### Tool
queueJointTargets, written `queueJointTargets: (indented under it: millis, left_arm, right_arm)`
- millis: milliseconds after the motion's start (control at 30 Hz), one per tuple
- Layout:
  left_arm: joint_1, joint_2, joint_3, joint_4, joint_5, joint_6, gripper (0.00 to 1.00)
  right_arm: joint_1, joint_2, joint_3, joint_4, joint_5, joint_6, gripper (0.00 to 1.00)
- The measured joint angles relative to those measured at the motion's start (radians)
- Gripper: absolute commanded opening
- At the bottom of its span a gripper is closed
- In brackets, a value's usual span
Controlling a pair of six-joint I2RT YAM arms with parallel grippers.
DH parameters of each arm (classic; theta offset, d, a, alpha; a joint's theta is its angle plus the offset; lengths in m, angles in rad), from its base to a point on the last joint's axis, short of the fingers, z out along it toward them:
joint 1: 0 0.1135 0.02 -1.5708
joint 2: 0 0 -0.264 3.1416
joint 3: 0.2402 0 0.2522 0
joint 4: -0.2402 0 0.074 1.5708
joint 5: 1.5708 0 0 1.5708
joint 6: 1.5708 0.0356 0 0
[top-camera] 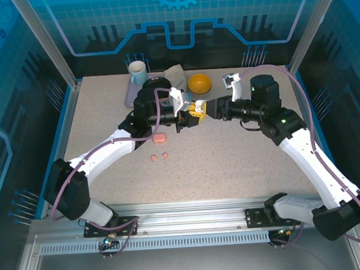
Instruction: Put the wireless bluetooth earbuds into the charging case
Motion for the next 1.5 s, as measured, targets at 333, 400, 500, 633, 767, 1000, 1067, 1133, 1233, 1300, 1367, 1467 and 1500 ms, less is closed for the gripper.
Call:
queueJointTargets:
  millis: [333, 400, 500, 633, 767, 1000, 1067, 1133, 1233, 1300, 1367, 1467, 1500]
  left_arm:
    - [0.001, 0.0, 0.0, 0.0, -0.001, -0.001, 0.0]
    - [0.001, 0.0, 0.0, 0.0, -0.001, -0.001, 0.0]
    - [0.001, 0.0, 0.0, 0.0, 0.0, -0.001, 0.0]
    - [0.001, 0.0, 0.0, 0.0, 0.0, -0.001, 0.0]
    - [0.001, 0.002, 0.0, 0.0, 0.0, -0.001, 0.0]
    - [0.001, 0.009, 0.004, -0.001, 0.0, -0.001, 0.0]
    - [0.001, 0.012, 0.01, 0.0, 0.0, -0.001, 0.0]
    - [0.001, 0.013, 0.014, 0.0, 0.0, -0.001, 0.0]
    - [0.001, 0.014, 0.017, 0.0, 0.0, -0.001, 0.0]
    - [0.001, 0.014, 0.018, 0.0, 0.0, -0.001, 0.0]
    - [0.001, 0.015, 0.018, 0.0, 0.0, -0.001, 0.0]
    - [0.001, 0.015, 0.018, 0.0, 0.0, -0.001, 0.0]
    - [0.001, 0.015, 0.018, 0.0, 0.0, -0.001, 0.0]
  right_arm:
    - [-0.022, 0.015, 0.008, -0.008, -0.044, -0.023, 0.42]
    - [-0.038, 0.008, 0.008, -0.01, -0.046, -0.023, 0.43]
    - [-0.08, -0.031, -0.007, -0.005, -0.045, -0.014, 0.44]
    - [-0.099, -0.079, -0.008, 0.011, -0.054, 0.002, 0.43]
    - [-0.098, -0.083, -0.007, 0.023, -0.085, 0.018, 0.43]
    - [-0.059, -0.071, -0.007, 0.03, -0.107, 0.04, 0.43]
    - [-0.042, -0.071, -0.008, 0.03, -0.111, 0.042, 0.43]
    - [-0.026, -0.071, -0.012, 0.033, -0.115, 0.042, 0.43]
    - [-0.008, -0.068, -0.018, 0.034, -0.117, 0.042, 0.43]
    - [-0.002, -0.064, -0.023, 0.034, -0.117, 0.042, 0.42]
    - [0.002, -0.06, -0.027, 0.033, -0.117, 0.042, 0.42]
    - [0.002, -0.055, -0.037, 0.033, -0.116, 0.042, 0.42]
    - [0.003, -0.054, -0.04, 0.032, -0.115, 0.042, 0.42]
